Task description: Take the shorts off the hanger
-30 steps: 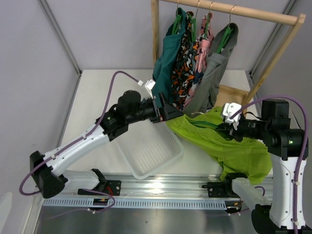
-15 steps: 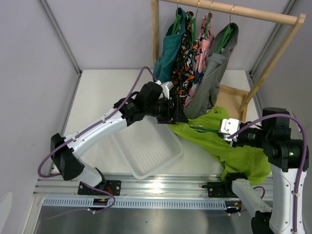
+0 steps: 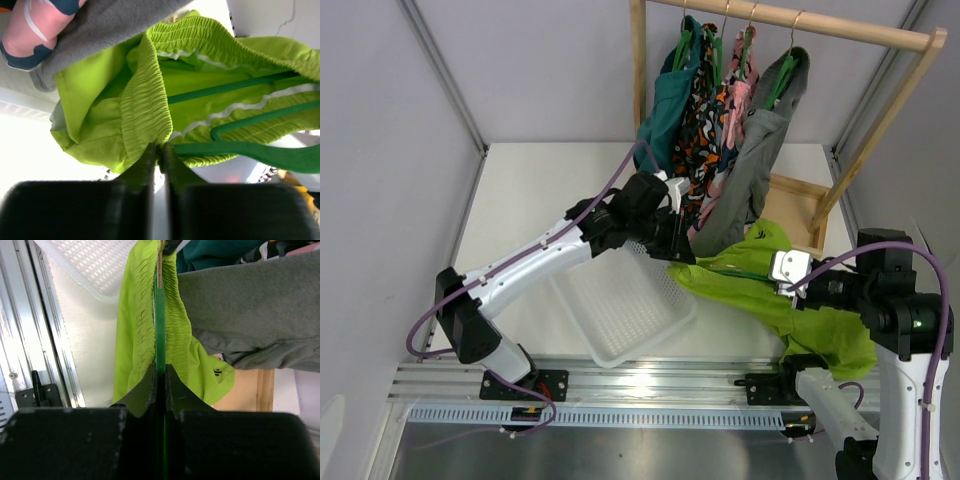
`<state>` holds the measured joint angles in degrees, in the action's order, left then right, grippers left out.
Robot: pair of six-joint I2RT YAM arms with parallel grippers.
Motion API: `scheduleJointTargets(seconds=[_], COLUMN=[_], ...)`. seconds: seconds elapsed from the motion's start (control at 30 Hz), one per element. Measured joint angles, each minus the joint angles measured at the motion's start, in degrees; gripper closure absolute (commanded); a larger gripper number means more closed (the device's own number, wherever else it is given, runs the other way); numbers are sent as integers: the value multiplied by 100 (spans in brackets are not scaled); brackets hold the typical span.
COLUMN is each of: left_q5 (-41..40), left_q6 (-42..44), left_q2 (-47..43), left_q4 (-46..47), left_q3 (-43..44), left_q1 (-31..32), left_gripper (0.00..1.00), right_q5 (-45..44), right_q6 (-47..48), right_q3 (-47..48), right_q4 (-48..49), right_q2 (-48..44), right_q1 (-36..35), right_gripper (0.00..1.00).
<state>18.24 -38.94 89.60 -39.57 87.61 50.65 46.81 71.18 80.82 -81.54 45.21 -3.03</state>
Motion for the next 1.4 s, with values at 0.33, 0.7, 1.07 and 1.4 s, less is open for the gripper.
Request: scheduleJointTargets(seconds=[0.33, 0.7, 1.07, 1.4], left_q5=[-671, -1941, -1204, -275], left_q6=[310, 822, 1091, 2367], left_q2=[-413, -2302, -2981, -4199], left_q4=[4, -186, 1172, 2546], left_q3=[-466, -2205, -2852, -3150], left_q1=[-55, -1012, -1150, -1222], left_gripper=[100, 100, 47, 1], right_q5=[-55, 269, 79, -898], right_q6=[-581, -1976, -3252, -2684], right_q3=[33, 927, 431, 636], right_q4=[-7, 431, 1414, 1615], right_q2=[-7, 111, 109, 940], right_q1=[-31, -48, -46, -28], right_gripper=[100, 100, 100, 100])
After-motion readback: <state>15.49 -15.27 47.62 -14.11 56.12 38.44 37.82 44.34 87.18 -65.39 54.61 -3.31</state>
